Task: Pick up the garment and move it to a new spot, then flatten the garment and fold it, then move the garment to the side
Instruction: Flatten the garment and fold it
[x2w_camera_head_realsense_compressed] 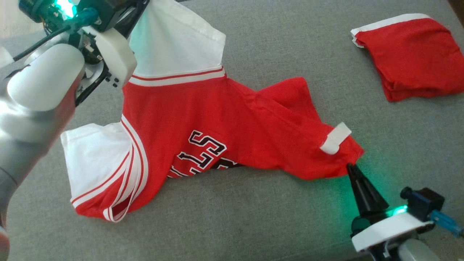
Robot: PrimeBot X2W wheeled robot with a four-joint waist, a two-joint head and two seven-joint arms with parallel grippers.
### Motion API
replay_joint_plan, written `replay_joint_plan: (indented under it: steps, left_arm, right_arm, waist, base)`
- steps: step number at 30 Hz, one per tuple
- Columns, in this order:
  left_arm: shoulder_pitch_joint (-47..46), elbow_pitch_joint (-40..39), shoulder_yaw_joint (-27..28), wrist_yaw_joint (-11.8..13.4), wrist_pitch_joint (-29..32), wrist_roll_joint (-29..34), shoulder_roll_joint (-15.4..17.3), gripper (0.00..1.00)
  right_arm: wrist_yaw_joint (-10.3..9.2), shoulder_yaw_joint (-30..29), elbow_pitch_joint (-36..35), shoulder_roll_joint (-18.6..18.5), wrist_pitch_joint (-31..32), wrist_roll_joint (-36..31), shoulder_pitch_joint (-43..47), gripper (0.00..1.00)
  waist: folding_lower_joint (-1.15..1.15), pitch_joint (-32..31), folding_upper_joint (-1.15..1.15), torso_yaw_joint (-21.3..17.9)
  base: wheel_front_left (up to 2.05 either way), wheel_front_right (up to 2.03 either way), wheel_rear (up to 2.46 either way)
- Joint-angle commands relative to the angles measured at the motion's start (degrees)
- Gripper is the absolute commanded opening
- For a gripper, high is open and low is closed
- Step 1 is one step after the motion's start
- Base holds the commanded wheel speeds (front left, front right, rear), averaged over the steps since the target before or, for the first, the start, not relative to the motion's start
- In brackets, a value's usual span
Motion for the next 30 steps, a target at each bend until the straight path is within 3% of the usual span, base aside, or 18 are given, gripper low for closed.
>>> replay_joint_plan:
  steps: [1,10,18,25,30]
  left_arm:
    - [-2.6,-0.4,2.3,0.1,-0.6,-0.4,2.1,0.00]
    - [-0.3,-0.3,2.8,0.1,-5.2,-2.6,4.1,0.00]
    - [0.1,-3.8,6.9,0.2,-9.2,-4.6,9.1,0.00]
    - [-1.0,-13.4,13.1,1.2,-9.8,-5.8,14.5,0.00]
    - [-2.0,-20.6,15.6,2.5,-9.4,-6.7,17.4,0.00]
  right_arm:
    - [0.22,0.4,-1.8,-1.1,-0.2,-0.5,-0.9,0.00]
    - [0.22,-4.4,-8.6,-4.9,-0.2,-0.8,-0.8,0.00]
    - [0.22,-8.9,-13.8,-15.1,1.2,2.2,-5.4,0.00]
    - [0.22,-13.1,-17.9,-22.8,3.8,2.8,-13.9,0.00]
    - [0.22,-12.8,-19.6,-27.2,6.6,2.7,-22.5,0.00]
  waist:
    - [0.00,-0.4,0.00,0.0]
    - [0.00,-7.8,0.00,0.3]
    - [0.00,-15.4,0.00,2.6]
    - [0.00,-18.7,0.00,5.7]
    - [0.00,-19.9,0.00,7.8]
  base:
    - [0.00,0.00,0.00]
    - [0.00,0.00,0.00]
    - [0.00,0.00,0.00]
    - [0.00,0.00,0.00]
    - [0.00,0.00,0.00]
